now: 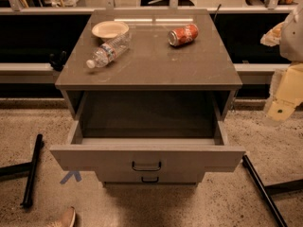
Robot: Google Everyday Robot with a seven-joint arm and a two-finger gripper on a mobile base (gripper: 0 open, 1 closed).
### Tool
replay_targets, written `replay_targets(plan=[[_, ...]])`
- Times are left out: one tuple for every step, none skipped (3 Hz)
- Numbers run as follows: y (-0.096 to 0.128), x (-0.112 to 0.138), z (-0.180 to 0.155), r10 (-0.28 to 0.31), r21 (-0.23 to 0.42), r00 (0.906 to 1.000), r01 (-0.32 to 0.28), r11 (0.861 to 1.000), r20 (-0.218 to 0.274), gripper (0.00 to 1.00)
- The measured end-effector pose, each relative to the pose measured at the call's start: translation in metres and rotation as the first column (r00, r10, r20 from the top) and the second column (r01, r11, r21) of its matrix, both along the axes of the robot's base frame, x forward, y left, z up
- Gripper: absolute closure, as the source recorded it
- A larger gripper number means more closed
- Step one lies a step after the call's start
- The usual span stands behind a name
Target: Close top drawer
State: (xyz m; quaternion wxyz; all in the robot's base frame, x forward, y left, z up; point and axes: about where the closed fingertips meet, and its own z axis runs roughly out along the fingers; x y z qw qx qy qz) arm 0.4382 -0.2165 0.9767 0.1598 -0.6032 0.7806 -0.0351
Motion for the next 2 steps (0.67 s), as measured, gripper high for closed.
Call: replay_targets(plan=[[0.0000, 0.0000, 0.0000, 0.000, 0.000, 1.0000, 0.000, 1.000, 0.000, 0.00], [-0.0005, -0.0013, -0.0083, -0.004, 0.009, 0.9999, 0.004, 1.000, -0.011, 0.00]])
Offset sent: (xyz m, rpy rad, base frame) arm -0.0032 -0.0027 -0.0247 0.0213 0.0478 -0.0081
